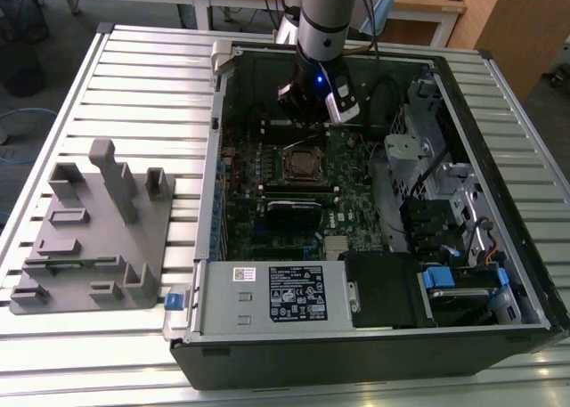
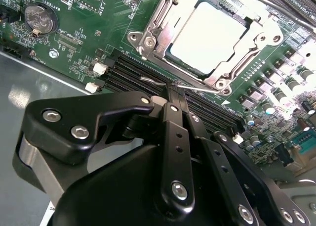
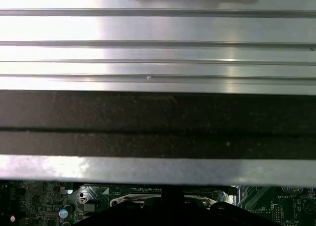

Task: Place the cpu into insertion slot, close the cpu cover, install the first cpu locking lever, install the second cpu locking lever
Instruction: 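Install the first cpu locking lever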

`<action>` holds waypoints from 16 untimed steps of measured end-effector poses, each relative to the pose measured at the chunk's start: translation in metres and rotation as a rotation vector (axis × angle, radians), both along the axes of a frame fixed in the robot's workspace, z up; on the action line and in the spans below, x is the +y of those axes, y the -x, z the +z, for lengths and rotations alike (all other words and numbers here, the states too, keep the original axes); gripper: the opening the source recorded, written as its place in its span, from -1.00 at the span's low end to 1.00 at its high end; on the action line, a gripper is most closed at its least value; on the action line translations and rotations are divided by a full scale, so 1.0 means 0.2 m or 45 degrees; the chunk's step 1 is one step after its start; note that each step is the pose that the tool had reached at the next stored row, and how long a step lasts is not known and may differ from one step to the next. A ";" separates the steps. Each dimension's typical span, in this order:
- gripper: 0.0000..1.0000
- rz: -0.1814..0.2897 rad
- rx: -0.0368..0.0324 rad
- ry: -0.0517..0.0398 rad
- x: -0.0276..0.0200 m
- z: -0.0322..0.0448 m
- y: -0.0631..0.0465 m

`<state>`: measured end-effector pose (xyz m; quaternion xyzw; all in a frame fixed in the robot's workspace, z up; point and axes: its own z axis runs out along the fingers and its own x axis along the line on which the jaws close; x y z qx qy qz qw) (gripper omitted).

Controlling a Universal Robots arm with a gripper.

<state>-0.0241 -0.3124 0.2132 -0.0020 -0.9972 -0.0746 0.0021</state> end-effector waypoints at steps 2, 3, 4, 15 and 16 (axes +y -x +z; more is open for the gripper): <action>-0.79 0.000 0.0001 0.000 0.000 -0.006 0.00; -0.79 0.000 0.0001 0.000 0.000 -0.009 0.00; -0.79 0.000 0.0002 0.000 0.000 -0.010 0.00; -0.79 0.000 0.0001 0.000 0.000 -0.031 0.00; -0.79 0.000 0.0001 0.000 0.000 -0.034 0.00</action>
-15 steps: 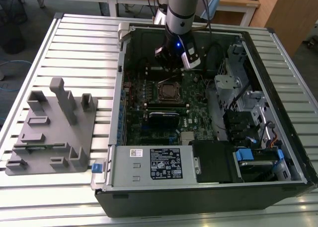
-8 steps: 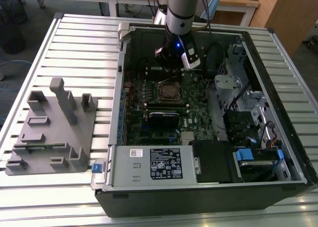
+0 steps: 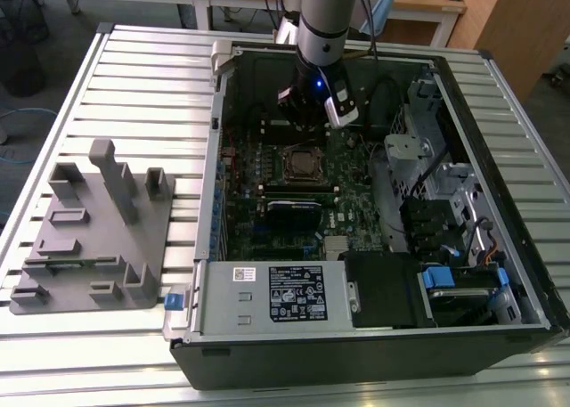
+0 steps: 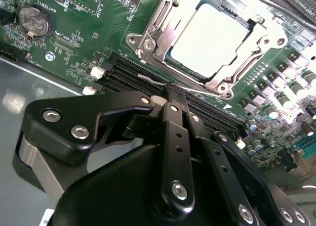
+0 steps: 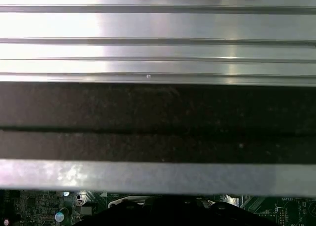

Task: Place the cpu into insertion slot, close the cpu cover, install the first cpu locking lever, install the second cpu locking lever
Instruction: 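Install the first cpu locking lever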

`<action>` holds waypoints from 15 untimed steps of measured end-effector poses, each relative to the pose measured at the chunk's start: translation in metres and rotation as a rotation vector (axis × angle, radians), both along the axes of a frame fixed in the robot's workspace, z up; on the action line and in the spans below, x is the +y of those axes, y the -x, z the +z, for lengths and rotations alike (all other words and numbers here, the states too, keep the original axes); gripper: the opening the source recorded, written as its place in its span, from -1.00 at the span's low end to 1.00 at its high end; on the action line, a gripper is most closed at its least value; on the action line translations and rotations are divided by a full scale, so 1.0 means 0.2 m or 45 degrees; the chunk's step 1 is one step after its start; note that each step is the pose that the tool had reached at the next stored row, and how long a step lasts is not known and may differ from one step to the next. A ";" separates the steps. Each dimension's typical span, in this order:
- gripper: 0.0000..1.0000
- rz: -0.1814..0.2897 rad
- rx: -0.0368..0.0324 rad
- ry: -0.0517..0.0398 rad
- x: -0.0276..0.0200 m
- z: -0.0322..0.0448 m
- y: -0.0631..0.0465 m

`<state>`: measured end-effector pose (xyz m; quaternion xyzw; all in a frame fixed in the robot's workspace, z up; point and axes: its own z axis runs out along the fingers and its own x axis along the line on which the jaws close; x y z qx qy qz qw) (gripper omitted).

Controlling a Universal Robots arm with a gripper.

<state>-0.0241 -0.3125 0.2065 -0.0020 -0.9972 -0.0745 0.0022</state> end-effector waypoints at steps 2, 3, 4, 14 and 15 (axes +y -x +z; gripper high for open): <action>-0.79 0.000 0.0002 0.000 0.000 -0.002 0.00; -0.79 0.000 0.0002 0.000 0.000 -0.003 0.00; -0.79 0.000 0.0000 0.000 0.000 -0.004 0.00; -0.79 0.000 -0.0001 0.000 0.004 -0.013 0.00; -0.79 0.000 0.0000 0.000 0.005 -0.013 0.00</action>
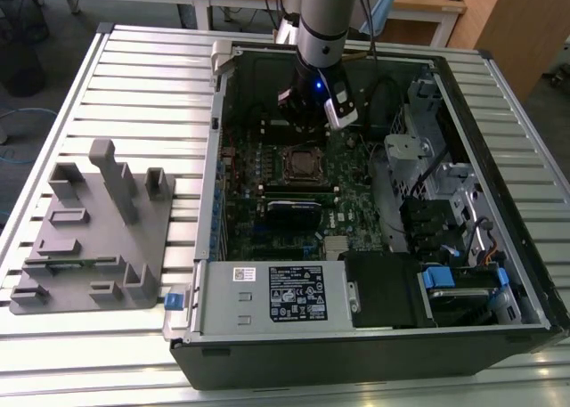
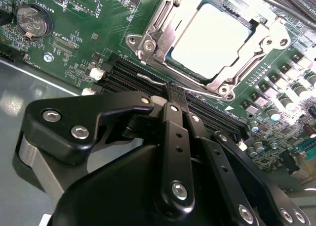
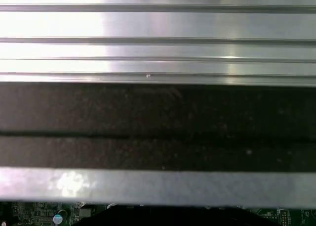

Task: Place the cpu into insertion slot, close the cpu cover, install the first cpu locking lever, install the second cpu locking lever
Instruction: 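Install the first cpu locking lever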

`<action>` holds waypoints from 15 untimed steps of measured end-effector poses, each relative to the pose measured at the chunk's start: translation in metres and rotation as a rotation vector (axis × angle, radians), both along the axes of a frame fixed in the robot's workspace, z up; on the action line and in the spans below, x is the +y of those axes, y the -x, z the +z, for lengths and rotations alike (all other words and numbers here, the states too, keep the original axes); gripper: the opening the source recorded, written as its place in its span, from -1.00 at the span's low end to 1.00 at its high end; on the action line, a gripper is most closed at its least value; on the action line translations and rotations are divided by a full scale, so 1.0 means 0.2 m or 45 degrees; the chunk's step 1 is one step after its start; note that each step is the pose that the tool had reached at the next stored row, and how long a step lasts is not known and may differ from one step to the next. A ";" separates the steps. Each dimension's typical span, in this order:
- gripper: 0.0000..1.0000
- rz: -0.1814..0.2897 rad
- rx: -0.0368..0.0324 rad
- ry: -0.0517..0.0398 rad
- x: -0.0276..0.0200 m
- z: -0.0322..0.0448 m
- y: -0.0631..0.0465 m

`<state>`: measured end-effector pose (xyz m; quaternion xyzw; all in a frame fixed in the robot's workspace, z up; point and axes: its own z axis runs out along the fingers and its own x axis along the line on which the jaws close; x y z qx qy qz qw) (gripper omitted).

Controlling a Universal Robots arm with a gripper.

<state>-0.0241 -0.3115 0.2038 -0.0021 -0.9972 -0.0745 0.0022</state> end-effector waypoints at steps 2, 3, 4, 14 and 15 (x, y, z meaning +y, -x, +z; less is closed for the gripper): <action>-0.79 0.000 0.0000 0.000 0.002 0.000 0.00; -0.79 0.000 0.0000 0.000 0.002 -0.001 0.00; -0.79 0.000 0.0001 0.000 0.002 -0.001 0.00; -0.79 -0.001 0.0002 0.005 0.002 -0.022 0.00; -0.79 -0.001 0.0002 0.005 0.002 -0.022 0.00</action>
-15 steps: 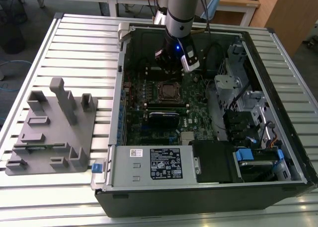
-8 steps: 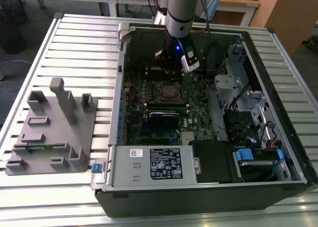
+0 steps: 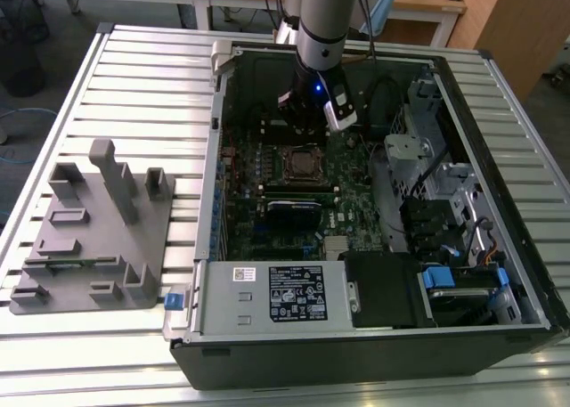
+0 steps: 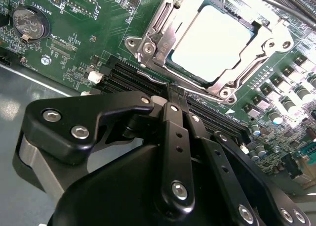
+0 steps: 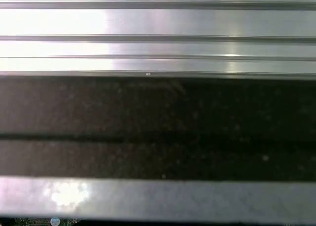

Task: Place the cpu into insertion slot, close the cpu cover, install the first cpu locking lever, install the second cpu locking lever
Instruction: 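Install the first cpu locking lever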

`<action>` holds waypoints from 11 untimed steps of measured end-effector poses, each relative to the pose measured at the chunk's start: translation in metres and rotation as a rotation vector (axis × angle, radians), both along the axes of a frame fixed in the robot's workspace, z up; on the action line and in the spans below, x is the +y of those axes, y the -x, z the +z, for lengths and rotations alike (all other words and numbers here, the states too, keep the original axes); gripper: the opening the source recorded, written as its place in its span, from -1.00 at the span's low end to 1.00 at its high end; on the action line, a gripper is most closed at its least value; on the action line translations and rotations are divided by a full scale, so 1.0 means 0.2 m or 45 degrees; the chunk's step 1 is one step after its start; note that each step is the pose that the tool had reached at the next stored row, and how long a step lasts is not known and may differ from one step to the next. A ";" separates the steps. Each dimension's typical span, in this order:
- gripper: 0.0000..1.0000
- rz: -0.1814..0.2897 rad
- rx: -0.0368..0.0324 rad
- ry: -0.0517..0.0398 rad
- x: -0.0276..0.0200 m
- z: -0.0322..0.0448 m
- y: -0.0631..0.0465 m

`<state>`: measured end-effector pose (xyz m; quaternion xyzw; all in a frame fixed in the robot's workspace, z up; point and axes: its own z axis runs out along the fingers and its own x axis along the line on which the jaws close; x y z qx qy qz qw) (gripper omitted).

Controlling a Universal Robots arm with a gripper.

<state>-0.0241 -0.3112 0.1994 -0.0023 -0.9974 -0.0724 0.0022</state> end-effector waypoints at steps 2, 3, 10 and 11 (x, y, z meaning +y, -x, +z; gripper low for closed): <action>-0.79 0.000 -0.0002 0.000 0.000 0.000 0.00; -0.79 0.000 -0.0003 0.000 0.001 -0.001 0.00; -0.79 0.000 -0.0001 0.000 0.003 0.000 0.00; -0.79 0.000 -0.0002 0.000 0.003 0.000 0.00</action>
